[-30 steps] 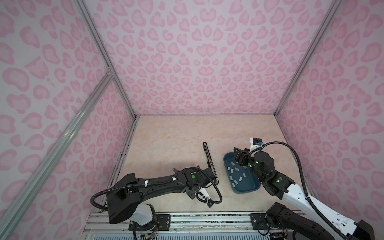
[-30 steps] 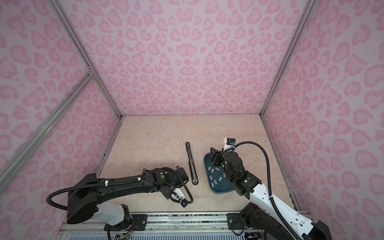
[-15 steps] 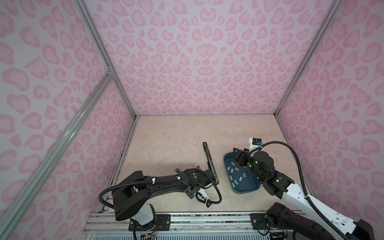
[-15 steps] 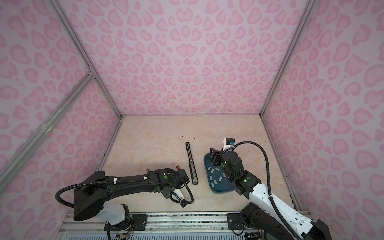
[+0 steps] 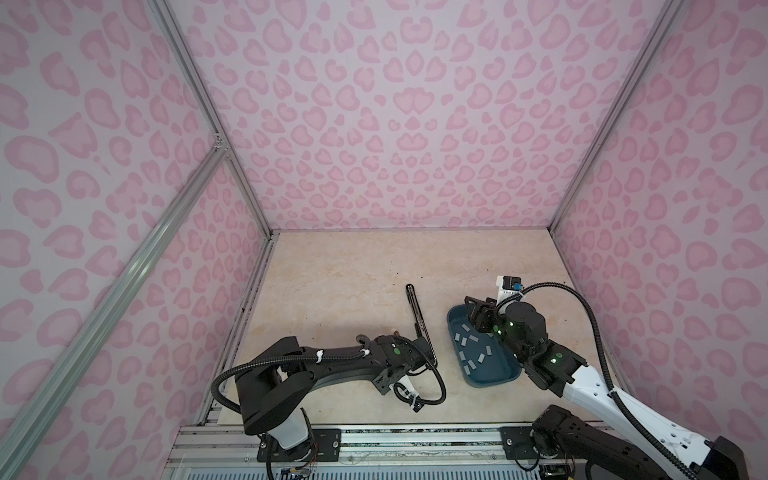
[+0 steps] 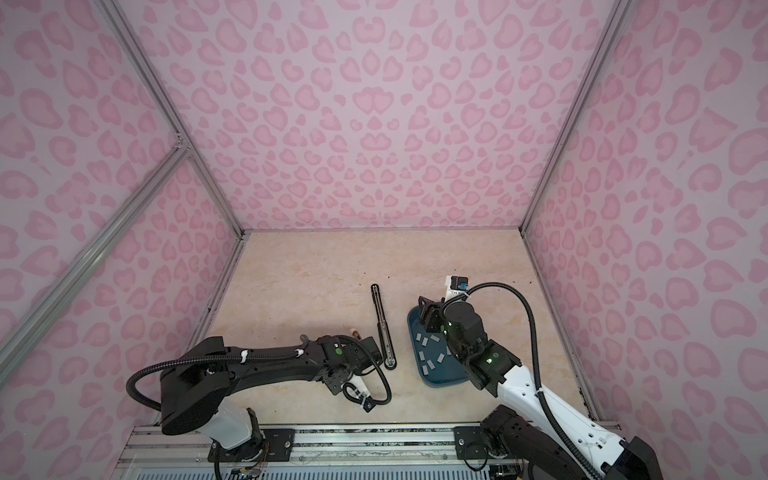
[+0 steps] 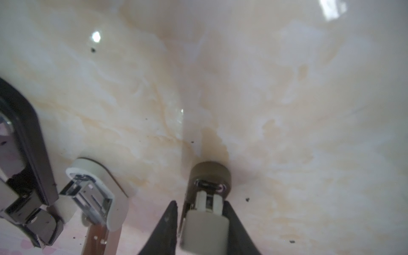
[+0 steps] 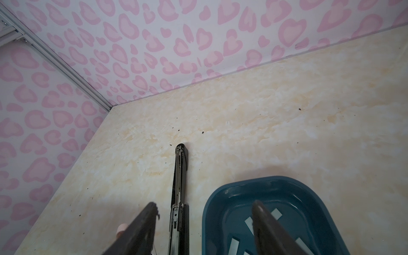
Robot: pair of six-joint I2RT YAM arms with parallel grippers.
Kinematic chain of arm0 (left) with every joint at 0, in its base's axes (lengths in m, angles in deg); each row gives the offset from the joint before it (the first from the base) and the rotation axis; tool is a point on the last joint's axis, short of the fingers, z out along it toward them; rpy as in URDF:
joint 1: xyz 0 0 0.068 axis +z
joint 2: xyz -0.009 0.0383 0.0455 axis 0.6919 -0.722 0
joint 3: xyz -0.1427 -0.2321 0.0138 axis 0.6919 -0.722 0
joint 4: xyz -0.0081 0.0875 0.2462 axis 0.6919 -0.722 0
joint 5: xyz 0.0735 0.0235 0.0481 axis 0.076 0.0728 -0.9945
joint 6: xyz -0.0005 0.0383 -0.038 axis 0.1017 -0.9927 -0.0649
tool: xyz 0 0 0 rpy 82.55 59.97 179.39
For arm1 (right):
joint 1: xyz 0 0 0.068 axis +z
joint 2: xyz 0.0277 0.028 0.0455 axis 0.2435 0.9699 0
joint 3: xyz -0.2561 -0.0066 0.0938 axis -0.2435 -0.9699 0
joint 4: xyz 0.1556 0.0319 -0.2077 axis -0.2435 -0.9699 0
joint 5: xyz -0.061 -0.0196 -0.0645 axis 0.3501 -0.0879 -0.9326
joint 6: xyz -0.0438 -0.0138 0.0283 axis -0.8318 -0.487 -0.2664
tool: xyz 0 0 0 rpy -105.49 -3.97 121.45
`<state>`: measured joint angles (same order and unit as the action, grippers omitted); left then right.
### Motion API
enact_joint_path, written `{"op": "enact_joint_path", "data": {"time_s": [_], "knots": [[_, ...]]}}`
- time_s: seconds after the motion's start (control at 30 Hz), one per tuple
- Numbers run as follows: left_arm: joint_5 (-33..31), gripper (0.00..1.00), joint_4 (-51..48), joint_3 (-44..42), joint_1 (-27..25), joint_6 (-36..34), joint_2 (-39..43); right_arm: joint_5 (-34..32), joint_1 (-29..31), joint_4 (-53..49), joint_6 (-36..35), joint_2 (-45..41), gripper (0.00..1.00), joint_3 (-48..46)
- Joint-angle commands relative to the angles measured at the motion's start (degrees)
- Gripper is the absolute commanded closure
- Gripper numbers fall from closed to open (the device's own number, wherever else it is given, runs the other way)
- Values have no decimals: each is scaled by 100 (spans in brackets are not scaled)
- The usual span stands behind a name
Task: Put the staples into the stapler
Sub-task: 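Lower the left gripper onto the white part and close on it, then lift the white part with the left gripper while the right moves toward the stapler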
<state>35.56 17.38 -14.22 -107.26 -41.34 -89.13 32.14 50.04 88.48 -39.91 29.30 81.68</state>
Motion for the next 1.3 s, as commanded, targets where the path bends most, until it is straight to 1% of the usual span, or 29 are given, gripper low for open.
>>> {"op": "enact_joint_path", "data": {"time_s": [0.0, 0.03, 0.07, 0.23, 0.3, 0.37, 0.47, 0.57, 0.63, 0.73, 0.83, 0.9, 1.0, 1.17, 1.27], "knots": [[219, 74, -134, -21, 1, -62, 143, -50, 9, 69, 42, 25, 32, -8], [238, 84, -132, -35, 1, -63, 175, -48, 13, 64, 47, 43, 32, 3], [231, 96, -116, -45, 1, -51, 191, -50, 12, 64, 47, 47, 32, 0], [328, 96, -11, -68, 0, 40, 541, -214, 14, 13, 81, -4, 32, -5], [467, 96, 99, -30, -1, 194, 838, -366, 12, 3, 115, -57, 32, -40], [649, 96, 274, -12, 40, 373, 1239, -359, 6, 77, 169, -98, 30, -109], [890, 96, 574, -111, 139, 628, 1895, -39, 8, 117, 202, -69, 31, -85], [901, 96, 1127, -478, 191, 794, 2552, 487, 12, 238, 89, 72, 37, 4], [913, 96, 1480, -675, 251, 900, 2956, 814, 49, 434, 7, 191, 38, 2], [1103, 96, 1883, -749, 437, 1205, 3315, 1185, 196, 745, -106, 483, 41, 25], [1170, 96, 2066, -697, 580, 1519, 3402, 1314, 568, 810, -323, 824, 44, 223], [1203, 96, 2130, -614, 679, 1782, 3391, 1328, 964, 856, -556, 1081, 44, 383], [1392, 96, 2173, -543, 858, 2008, 3371, 1633, 1231, 1056, -725, 1358, 44, 488], [1340, 96, 2187, -501, 916, 2069, 3294, 2213, 1265, 1259, -599, 1691, 45, 546], [1208, 96, 2183, -457, 943, 2151, 3272, 2393, 1325, 1404, -549, 1793, 46, 528]]}}
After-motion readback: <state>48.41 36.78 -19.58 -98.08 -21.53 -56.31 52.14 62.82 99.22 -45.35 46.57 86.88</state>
